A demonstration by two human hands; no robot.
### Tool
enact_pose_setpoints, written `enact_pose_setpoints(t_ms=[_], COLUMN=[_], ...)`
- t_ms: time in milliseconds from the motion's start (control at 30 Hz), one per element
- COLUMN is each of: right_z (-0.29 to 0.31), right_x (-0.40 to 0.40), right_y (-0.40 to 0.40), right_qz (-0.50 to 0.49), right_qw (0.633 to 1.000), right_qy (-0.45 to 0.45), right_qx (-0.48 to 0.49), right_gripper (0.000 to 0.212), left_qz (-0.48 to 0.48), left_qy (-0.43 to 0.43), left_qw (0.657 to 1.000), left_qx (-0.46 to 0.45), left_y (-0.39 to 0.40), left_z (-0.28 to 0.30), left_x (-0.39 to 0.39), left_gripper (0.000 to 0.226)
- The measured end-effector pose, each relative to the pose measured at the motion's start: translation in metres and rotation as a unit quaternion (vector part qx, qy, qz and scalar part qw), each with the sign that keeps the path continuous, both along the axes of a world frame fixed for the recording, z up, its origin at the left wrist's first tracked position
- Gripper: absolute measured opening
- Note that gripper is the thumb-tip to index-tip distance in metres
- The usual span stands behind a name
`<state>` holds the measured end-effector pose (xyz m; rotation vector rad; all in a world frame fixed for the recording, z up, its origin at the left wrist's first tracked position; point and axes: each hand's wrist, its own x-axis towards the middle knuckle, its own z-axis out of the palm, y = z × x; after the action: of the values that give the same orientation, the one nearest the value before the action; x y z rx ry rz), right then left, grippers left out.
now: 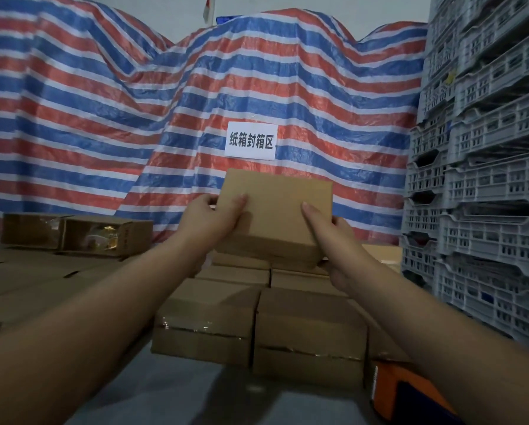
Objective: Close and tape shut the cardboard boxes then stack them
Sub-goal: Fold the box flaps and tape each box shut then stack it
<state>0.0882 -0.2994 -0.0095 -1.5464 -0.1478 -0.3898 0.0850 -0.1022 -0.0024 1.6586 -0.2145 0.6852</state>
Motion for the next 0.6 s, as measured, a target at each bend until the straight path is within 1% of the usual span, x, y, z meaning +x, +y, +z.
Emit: enact_pose_setpoints(t_ms=[67,100,133,200,233,333,467,533,600], right_z=[0.007,0.009,0.011,0.012,0.01,0.004,-0.002,-0.005,-0.011], right_x=[0.027,0.039,0.049,0.072,0.083,0.109,0.139,0.154,0.167], right_y=[0.008,0.012,0.015,0.021,0.024,0.034,0.043,0.047,0.051], right_qz=[0.014,0.028,0.045,0.064,0.064,0.068,0.074,0.06,0.044], right_qw=[0.998,0.996,0.993,0.99,0.989,0.987,0.981,0.98,0.979], right_qy=[0.055,0.079,0.097,0.119,0.128,0.145,0.181,0.192,0.199], right_qx=[0.029,0.038,0.041,0.037,0.031,0.009,0.016,0.007,-0.002], right_gripper=[0.077,0.071,0.058,0.026,0.018,0.014,0.018,0.021,0.028], left_qz=[-0.022,-0.023,-0.013,0.019,0.037,0.074,0.084,0.091,0.1], left_qy=[0.03,0.042,0.052,0.066,0.074,0.101,0.13,0.151,0.166], left_qw=[0.999,0.998,0.997,0.994,0.993,0.987,0.981,0.977,0.973], left_qx=[0.023,0.041,0.059,0.084,0.089,0.1,0.116,0.123,0.124], left_y=[0.007,0.011,0.015,0.021,0.025,0.034,0.041,0.04,0.039], left_z=[-0.001,-0.002,-0.005,-0.008,-0.009,-0.009,-0.01,-0.013,-0.018], left_x=[0.024,0.036,0.048,0.073,0.084,0.117,0.154,0.168,0.177], left_gripper=[0.051,0.049,0.048,0.048,0.049,0.048,0.045,0.049,0.055])
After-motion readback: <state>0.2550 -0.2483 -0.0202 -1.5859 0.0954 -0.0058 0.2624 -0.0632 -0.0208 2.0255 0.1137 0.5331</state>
